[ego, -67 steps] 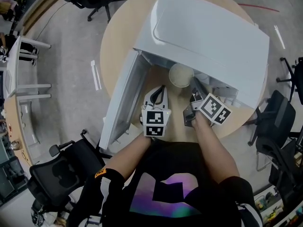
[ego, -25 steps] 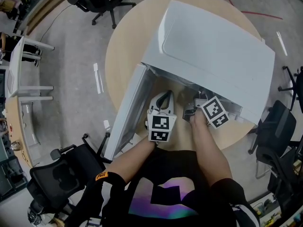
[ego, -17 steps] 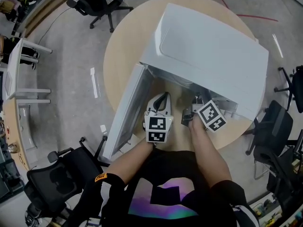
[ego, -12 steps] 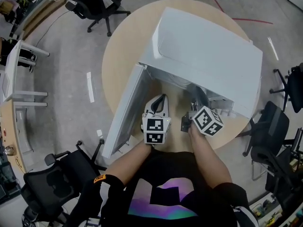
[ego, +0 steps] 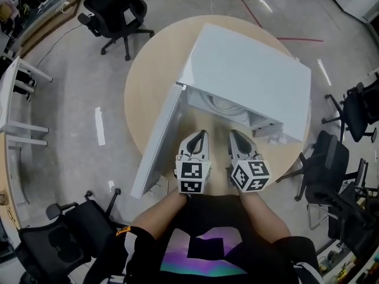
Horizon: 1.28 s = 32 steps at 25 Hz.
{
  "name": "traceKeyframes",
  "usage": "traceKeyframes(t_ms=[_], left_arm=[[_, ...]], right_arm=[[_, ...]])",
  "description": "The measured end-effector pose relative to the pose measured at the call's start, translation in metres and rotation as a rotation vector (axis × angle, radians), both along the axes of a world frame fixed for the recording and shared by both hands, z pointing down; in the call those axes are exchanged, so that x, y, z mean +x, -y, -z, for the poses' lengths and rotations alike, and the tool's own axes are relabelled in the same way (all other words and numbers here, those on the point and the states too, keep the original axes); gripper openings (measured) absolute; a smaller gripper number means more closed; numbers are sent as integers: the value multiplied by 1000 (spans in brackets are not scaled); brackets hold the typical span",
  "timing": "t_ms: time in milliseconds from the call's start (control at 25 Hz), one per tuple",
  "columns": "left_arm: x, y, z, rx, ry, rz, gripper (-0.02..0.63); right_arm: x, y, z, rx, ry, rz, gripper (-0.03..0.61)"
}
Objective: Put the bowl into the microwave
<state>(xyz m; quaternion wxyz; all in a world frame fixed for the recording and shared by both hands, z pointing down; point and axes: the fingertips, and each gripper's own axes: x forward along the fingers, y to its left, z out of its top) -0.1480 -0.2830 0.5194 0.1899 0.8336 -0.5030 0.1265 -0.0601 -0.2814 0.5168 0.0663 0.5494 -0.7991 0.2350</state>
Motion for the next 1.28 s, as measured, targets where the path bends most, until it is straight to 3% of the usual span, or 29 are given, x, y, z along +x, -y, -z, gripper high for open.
traceKeyframes(t_ms=[280,680,1000,1280], left_arm=[[-8,-28,14,35,-72,-19,46],[-18,-60,37,67,-65,56,46],[33,-94,62,94,-53,79,46],[85,-134,74,100,-23,121,46]], right_arm=[[-6,-33,15,33,-91,20,29],[-21,-56,39,97,-125,146,29],[15,-93,64,167,-153,247,29],[64,-129,71,152,-81,314,29]])
